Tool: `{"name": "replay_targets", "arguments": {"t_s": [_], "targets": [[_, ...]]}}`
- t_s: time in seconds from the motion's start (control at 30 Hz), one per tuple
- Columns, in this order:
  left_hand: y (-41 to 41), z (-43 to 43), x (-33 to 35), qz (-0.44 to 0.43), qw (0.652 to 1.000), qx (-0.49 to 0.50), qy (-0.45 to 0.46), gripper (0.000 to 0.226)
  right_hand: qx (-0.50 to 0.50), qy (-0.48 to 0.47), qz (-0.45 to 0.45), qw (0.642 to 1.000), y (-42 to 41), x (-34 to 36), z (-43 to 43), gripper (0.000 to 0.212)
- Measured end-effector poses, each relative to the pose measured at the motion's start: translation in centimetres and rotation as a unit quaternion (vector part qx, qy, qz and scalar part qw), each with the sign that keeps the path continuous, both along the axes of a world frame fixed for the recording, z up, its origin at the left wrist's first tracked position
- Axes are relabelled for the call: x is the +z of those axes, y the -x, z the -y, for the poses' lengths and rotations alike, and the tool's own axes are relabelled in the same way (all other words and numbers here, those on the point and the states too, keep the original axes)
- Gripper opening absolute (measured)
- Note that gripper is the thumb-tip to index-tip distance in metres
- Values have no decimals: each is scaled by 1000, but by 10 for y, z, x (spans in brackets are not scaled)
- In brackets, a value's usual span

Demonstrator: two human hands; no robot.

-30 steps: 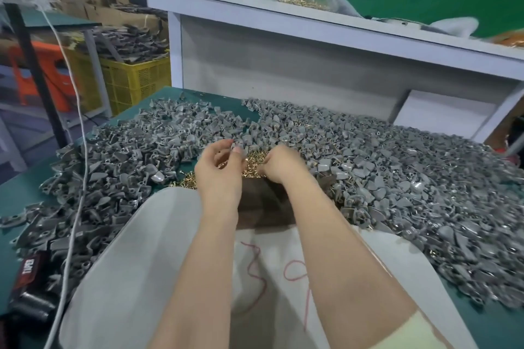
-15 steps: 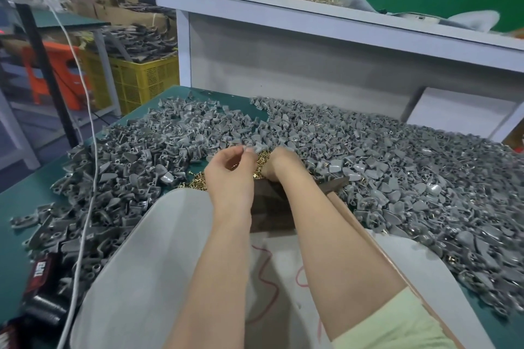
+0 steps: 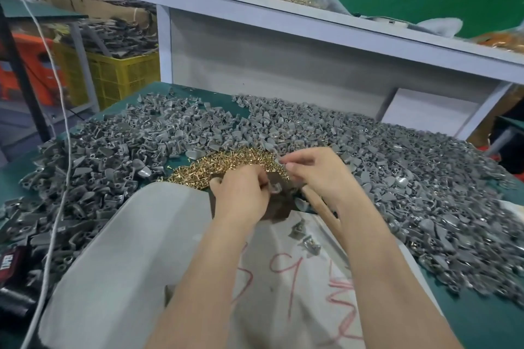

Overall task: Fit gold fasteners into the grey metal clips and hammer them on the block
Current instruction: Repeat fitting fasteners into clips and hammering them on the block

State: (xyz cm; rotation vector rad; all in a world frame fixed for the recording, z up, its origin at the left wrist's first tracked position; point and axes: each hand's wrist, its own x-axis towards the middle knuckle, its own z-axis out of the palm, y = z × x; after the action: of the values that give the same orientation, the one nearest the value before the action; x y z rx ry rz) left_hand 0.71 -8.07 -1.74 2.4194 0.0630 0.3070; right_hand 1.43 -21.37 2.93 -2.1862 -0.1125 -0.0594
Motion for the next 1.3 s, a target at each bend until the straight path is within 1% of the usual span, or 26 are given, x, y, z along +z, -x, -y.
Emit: {"name": "replay_targets", "arguments": {"t_s": [0.07, 0.13, 0.27, 0.3, 0.37, 0.47, 0.5, 0.6, 0.7, 0.8, 0.87, 0.93, 1.0, 1.03, 1.07, 1.13, 1.3], "targets": [[0, 0, -1, -5, 1000, 0, -30, 7, -7, 28, 8, 1000, 6, -7, 0, 21], [0, -1, 0, -5, 1000, 4, -29, 8, -17, 43, 13, 999, 7, -15, -2, 14], [0, -2, 0, -16, 999, -3, -32, 8, -19, 140, 66, 988, 7, -28, -8, 10], [0, -2, -1, -16, 999, -8, -33, 8, -17, 172, 80, 982, 8, -30, -10, 8], [-1, -3, -2, -16, 999, -15, -31, 4, -11, 235, 102, 967, 8, -32, -13, 10], [-2, -2, -2, -10, 999, -19, -37, 4, -6, 302, 110, 947, 9, -28, -20, 12], [-2, -1, -2, -7, 999, -20, -43, 5, -3, 330, 114, 937, 9, -25, -22, 13], [-2, -2, -2, 7, 997, -20, -72, 8, 18, 428, 135, 893, 11, -17, -32, 18], [-1, -3, 1, 12, 995, -29, -93, 12, 36, 466, 142, 873, 12, -13, -39, 24], [1, -3, 5, 9, 994, -39, -98, 11, 52, 475, 150, 866, 12, -12, -43, 24], [1, -4, 4, 9, 996, -41, -78, 9, 49, 462, 144, 874, 11, -14, -41, 22], [0, -4, 1, 7, 998, -37, -58, 8, 30, 418, 121, 900, 8, -19, -35, 16], [0, -4, 0, 0, 999, -33, -41, 14, 9, 320, 86, 943, 5, -25, -25, 13], [0, -4, 0, -1, 999, -30, -33, 15, -2, 265, 77, 961, 5, -28, -21, 13], [0, -4, 0, 3, 999, -28, -28, 12, -14, 223, 78, 972, 6, -30, -19, 12], [0, -4, -1, 8, 999, -23, -27, 9, -31, 191, 91, 977, 7, -35, -18, 8], [1, -3, -1, 6, 999, -25, -26, 15, -34, 217, 104, 970, 6, -39, -21, 9]]}}
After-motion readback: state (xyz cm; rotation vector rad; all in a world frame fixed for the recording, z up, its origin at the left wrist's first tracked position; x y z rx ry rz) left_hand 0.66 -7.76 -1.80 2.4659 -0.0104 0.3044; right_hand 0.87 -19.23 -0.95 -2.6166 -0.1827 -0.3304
